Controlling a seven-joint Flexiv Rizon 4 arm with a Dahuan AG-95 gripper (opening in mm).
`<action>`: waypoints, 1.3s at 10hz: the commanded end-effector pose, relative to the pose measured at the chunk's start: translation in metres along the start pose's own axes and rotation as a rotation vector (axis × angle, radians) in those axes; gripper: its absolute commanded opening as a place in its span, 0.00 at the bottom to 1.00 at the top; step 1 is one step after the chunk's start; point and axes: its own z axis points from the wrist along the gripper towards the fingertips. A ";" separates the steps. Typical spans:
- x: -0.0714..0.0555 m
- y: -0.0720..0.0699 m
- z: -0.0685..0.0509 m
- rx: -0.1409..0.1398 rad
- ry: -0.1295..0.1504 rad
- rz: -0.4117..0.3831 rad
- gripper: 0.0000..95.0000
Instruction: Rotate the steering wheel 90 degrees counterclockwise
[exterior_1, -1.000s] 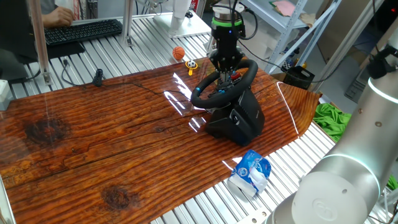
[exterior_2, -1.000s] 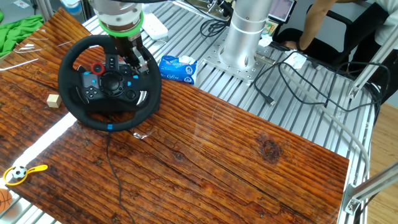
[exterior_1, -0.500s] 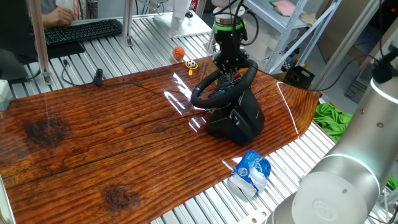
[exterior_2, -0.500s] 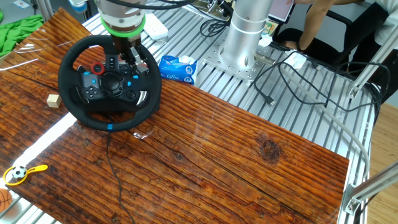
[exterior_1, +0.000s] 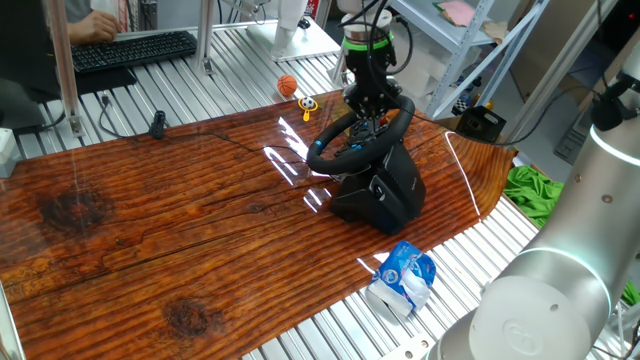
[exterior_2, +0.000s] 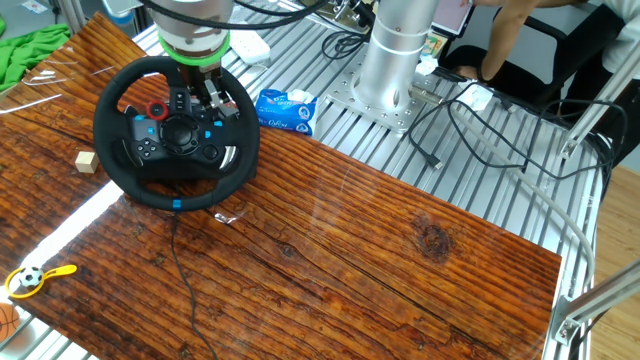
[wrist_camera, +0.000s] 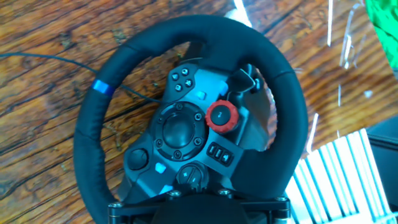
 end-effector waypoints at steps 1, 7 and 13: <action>0.001 -0.002 0.002 0.034 -0.010 0.027 0.00; 0.003 -0.010 0.009 0.069 -0.034 0.086 0.00; 0.001 -0.020 0.013 0.072 -0.036 0.091 0.00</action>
